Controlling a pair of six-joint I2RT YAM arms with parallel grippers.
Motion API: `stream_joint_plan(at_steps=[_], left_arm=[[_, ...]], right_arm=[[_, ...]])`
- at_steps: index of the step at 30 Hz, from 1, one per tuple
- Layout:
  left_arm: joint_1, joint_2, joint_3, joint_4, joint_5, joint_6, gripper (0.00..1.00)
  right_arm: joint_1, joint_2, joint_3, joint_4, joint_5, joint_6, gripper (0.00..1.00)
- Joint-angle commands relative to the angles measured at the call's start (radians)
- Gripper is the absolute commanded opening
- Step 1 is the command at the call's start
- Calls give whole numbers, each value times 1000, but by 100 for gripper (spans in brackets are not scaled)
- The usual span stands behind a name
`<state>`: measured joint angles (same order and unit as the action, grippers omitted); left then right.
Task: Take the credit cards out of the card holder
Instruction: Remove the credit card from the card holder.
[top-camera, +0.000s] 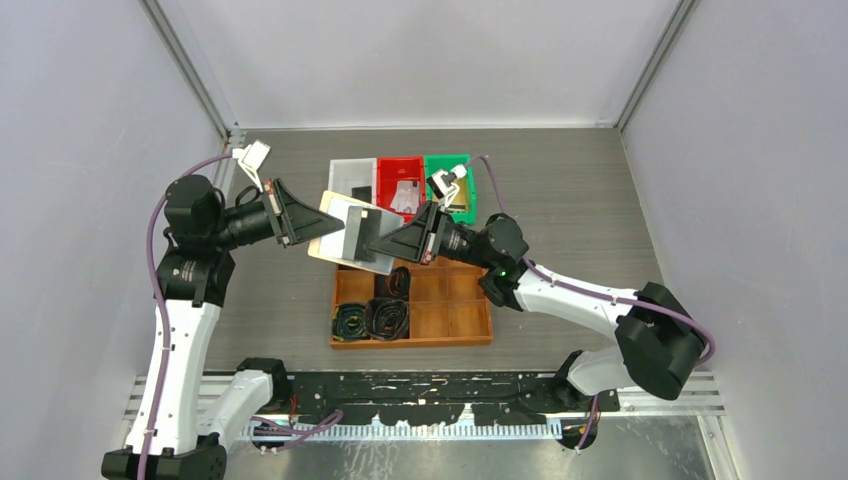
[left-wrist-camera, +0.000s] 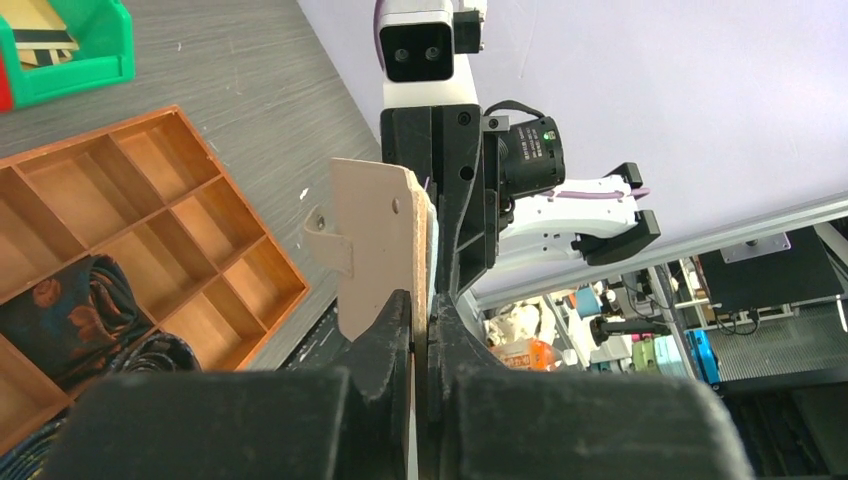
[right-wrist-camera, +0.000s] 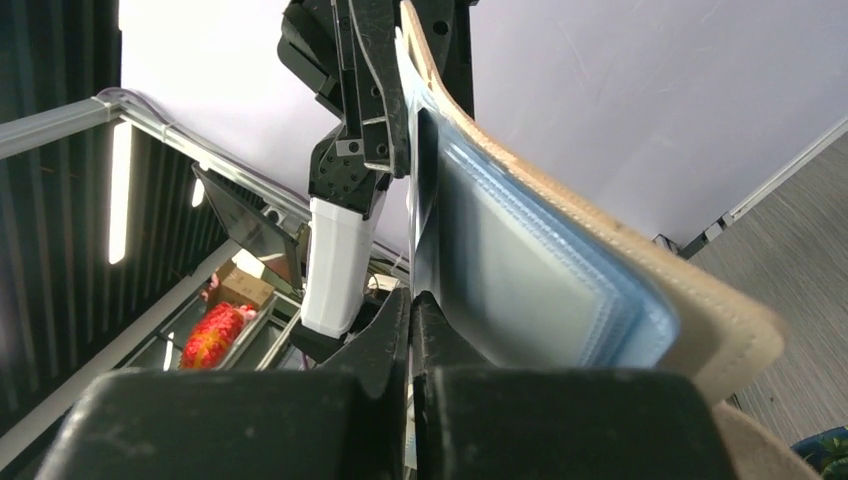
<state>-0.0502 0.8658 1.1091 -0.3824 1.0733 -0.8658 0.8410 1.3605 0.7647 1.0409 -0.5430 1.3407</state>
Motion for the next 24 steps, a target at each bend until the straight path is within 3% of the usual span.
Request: stream_joint_plan(at_steps=[1,5,9,14,19,24], left_arm=[[8,-15,36,65,-13,-8,0],[9,-23,32,61,-19,3,0],[9,-24,38,38,-30,34,0],[10,-23,51,23,-28,56,0],[17,-18,69,4,-24,81,0],[21,-13,82,2,-9,96,0]], right_arm=[[3,-9,57,34,-3,-7,10],[11,45,105,106,6,48,26],[13,87,135,180,11,100,29],[5,65,108,153,9,87,1],[-43,-20,19,90,14,63,1],[-184,-147,-63,-15,-45,63,1]])
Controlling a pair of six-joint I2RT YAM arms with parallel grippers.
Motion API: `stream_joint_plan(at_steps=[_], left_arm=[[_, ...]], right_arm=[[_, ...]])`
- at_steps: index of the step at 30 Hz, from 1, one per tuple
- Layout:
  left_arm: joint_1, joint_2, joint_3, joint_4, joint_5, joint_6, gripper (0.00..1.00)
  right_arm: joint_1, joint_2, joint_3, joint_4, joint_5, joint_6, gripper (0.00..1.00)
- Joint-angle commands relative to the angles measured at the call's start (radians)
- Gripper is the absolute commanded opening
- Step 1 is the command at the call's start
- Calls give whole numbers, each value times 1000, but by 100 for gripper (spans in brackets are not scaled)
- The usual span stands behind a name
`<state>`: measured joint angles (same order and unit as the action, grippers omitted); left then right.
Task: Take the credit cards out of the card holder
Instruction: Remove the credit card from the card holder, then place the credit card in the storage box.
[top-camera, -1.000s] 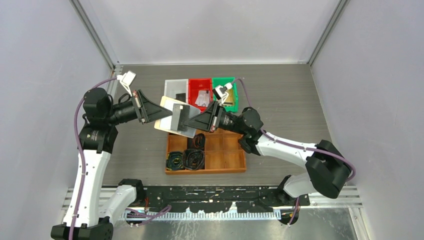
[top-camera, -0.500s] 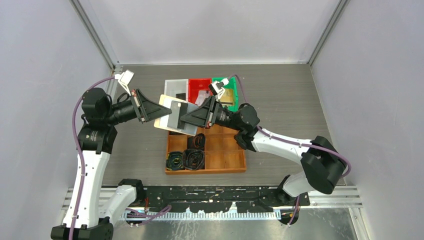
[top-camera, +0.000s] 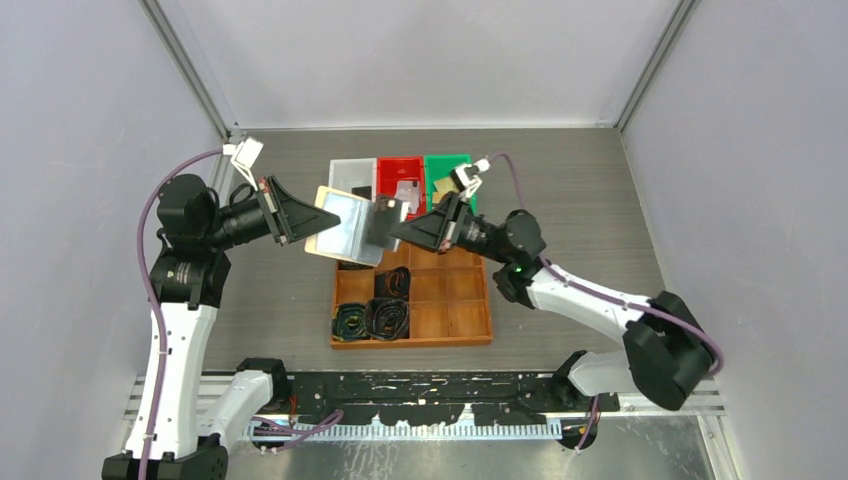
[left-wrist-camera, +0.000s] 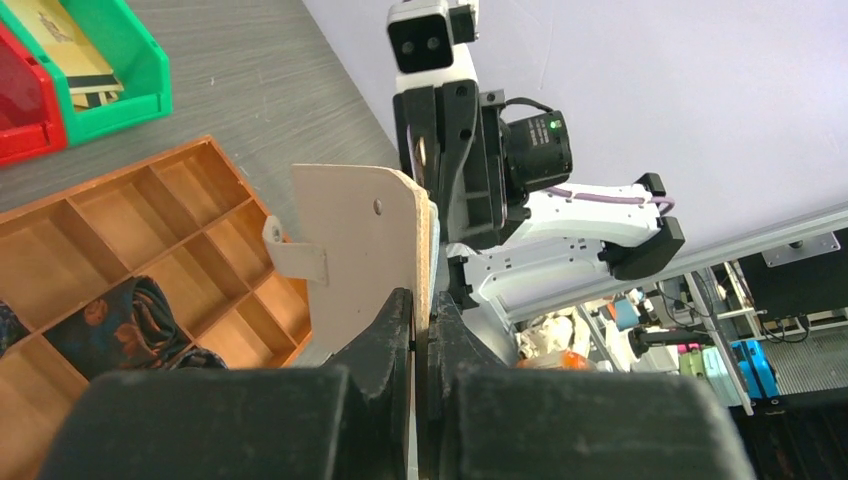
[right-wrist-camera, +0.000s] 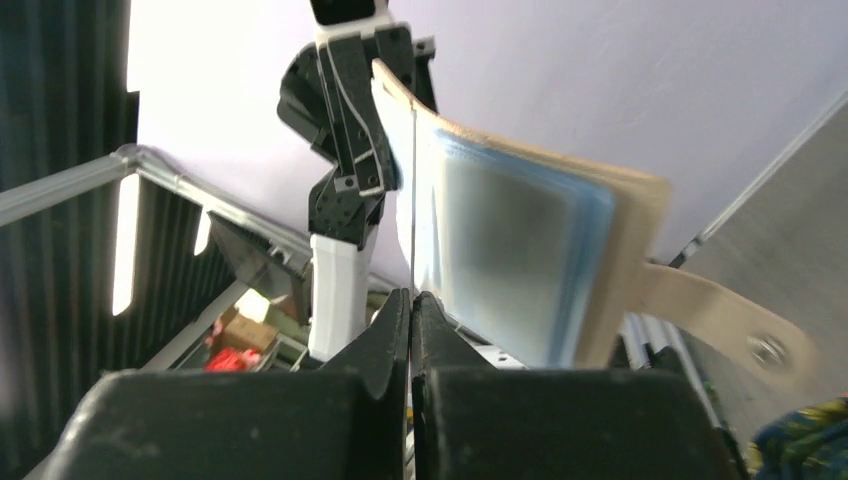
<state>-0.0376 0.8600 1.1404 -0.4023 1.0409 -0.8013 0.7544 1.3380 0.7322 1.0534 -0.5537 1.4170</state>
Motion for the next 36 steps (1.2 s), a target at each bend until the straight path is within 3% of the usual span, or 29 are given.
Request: stream_joint_plan(at_steps=[1,6,10,15,22,28,36], left_arm=[[9,-8,52,23,30,36,0],[9,-20,46,80,107,45,0],[8,-41,54,71,170,108,0],[9,-70,81,18,225,199,0],[8,-110,126,-110,188,363,0],[8,-110,125,-127,179,376,0],[9,-122,114,-129,188,380,0]], right_arm=[[-134,-154,-37,-73,-53,-21,1],[-265,-271,48,-538,-72,-244,1],[-272,-178,238,-929,10,-512,1],[-271,101,473,-1041,13,-637,1],[-205,525,906,-1251,67,-763,1],[-142,828,1195,-1369,157,-796,1],[-94,1087,1557,-1515,274,-833,1]])
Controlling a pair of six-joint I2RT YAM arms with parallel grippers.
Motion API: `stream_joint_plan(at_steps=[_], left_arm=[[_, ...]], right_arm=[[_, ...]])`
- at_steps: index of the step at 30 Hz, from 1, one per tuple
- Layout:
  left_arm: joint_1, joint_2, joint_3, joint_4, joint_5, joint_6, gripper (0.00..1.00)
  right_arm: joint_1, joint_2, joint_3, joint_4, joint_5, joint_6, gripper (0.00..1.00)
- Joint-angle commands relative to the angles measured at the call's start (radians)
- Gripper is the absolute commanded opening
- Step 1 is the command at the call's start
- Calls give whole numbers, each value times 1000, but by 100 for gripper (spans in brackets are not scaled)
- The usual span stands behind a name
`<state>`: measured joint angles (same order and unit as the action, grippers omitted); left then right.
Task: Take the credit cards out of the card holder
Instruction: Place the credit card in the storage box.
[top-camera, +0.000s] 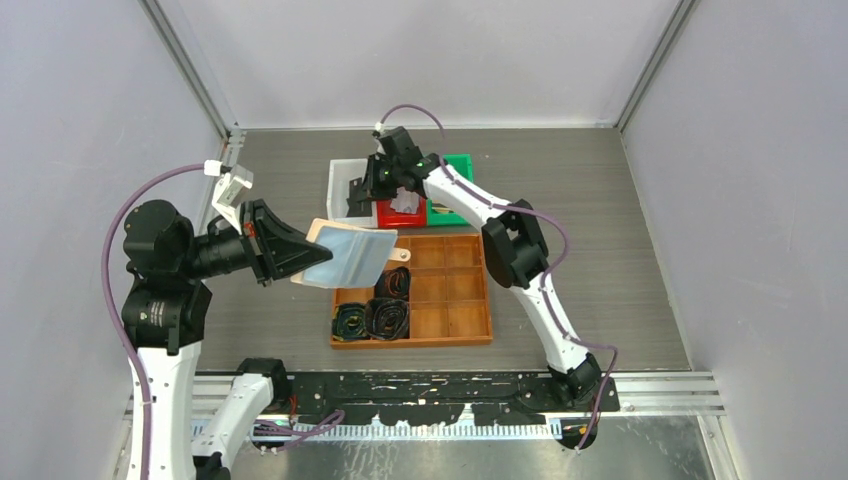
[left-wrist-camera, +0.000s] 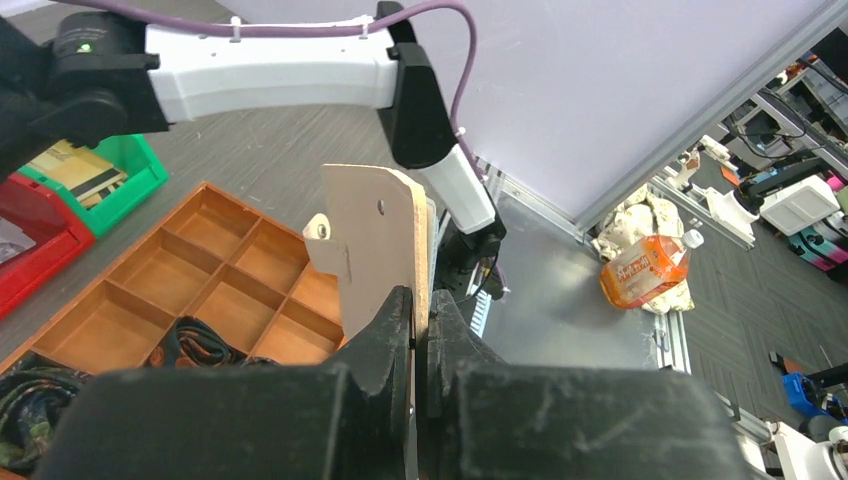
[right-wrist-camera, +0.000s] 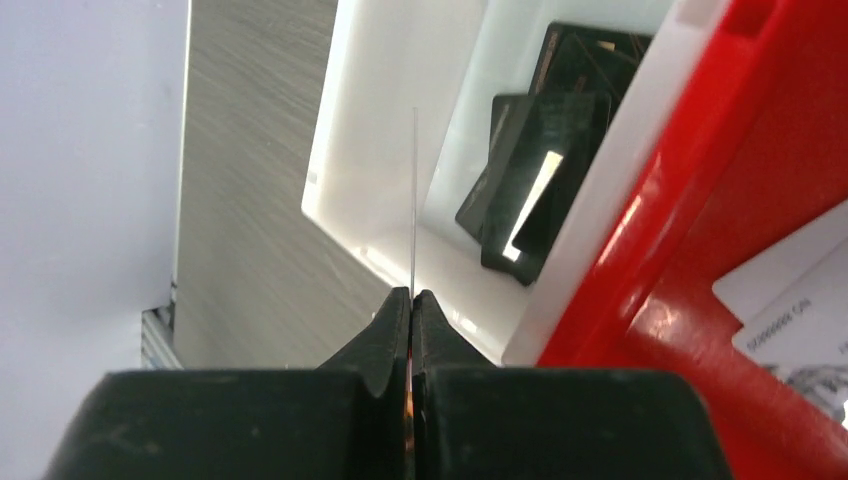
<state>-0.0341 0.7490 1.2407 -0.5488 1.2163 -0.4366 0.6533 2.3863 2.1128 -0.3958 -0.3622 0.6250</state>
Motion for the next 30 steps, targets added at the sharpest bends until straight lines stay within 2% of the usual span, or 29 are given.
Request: stream_joint_plan(at_steps=[1,6,8,11,14,17,23,26,30], left_arm=[[5,-13,8,19,13,15,0],[5,-24,1,17,24,15,0],[5,-28,4,15,25,15,0],[5,-29,10,13,27,13,0],[6,-27,14,20,26,7,0],[5,-27,16,28,25,-1,0],[5,-28,17,44,25,-14,0],[5,-30,19,63,24,-37,0],[5,-36,22,98,29,-77,0]], right_arm=[[6,58,203,-67,94,-37,1],[9,112,259,-40,147,-18,1],[9,119,264,-27,166,-22,5],[9,123,266,-21,178,-26,21],[8,111,259,-20,180,-28,45],[8,63,217,-5,187,-32,55],[12,-138,58,86,155,-24,64],[16,-296,-109,184,81,5,68],[16,-595,-419,400,-82,51,74]])
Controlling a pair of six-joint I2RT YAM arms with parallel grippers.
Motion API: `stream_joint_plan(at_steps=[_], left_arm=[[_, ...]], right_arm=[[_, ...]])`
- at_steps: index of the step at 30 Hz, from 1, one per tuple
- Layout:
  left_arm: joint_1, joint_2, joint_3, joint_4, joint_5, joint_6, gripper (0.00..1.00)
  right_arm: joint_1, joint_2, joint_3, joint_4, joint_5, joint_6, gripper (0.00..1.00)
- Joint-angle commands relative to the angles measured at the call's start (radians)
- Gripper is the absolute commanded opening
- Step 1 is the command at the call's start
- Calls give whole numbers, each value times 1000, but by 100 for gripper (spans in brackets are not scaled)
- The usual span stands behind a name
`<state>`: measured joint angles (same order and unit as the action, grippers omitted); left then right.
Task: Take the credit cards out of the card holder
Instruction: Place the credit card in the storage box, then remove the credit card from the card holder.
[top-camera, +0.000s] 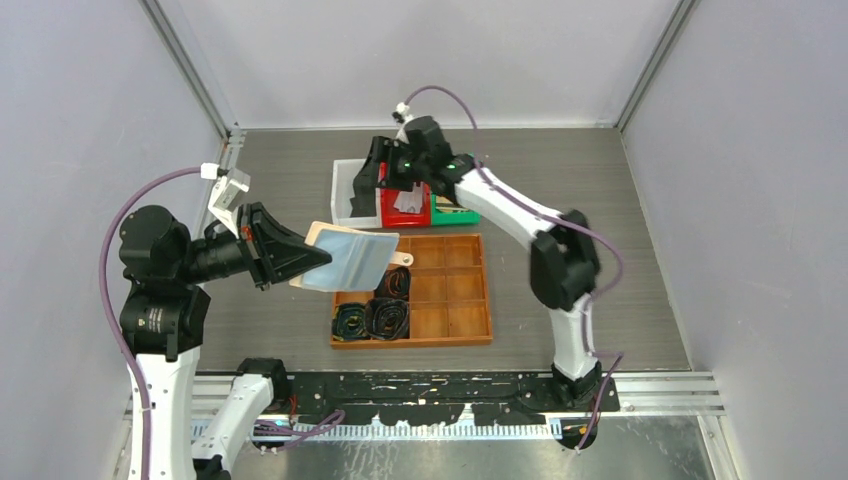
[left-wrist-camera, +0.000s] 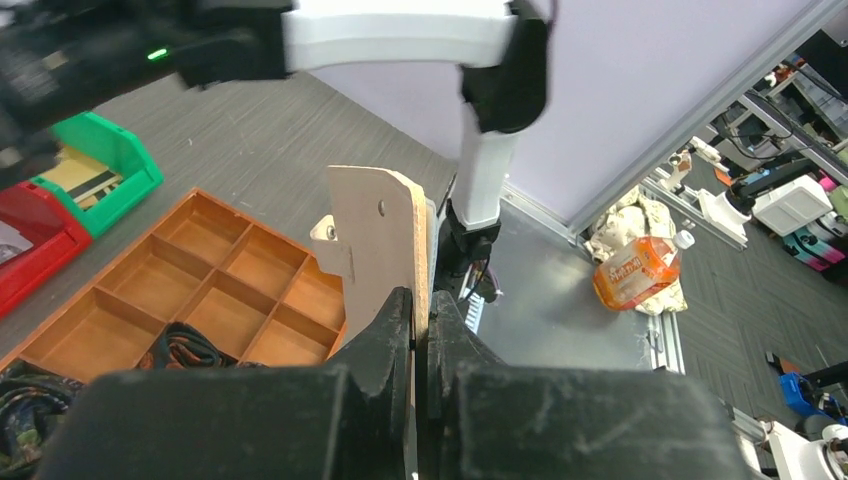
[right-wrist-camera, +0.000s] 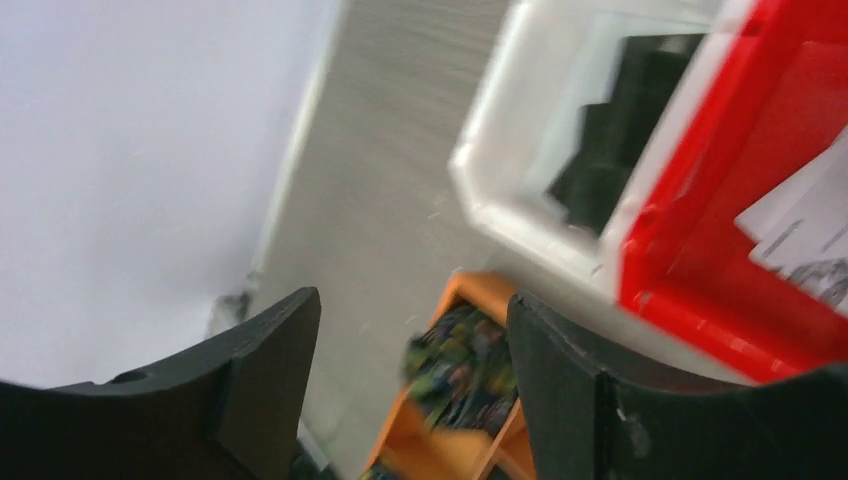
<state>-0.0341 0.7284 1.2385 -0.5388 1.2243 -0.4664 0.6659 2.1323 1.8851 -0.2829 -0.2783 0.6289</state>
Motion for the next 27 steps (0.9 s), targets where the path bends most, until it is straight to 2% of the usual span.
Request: stream_joint_plan(at_steps=[1,6,11,15,17,20,27], left_arm=[[5,-16,25,93,23,-56,0],[5,-23,32,102,32,-83,0],[5,-30,39,130,35,-125,0],[5,-27,41,162,40,-171,0],[5,-23,38,180,45,-198,0],[5,-17,34,206,53,-237,0],[6,3,19,266,44,-304,0]], right_arm=[[4,-407,-270,332,-198,56,76],[-31,-709,-630,548,-304,155,83],[-46,-929,-874,667,-322,249,85],[-37,-1057,-1064,880,-368,350,85],[-21,-1090,-1113,963,-382,361,85],[12,-1110,-1135,994,-386,343,81],[84,-1049,-1134,1133,-403,371,68]])
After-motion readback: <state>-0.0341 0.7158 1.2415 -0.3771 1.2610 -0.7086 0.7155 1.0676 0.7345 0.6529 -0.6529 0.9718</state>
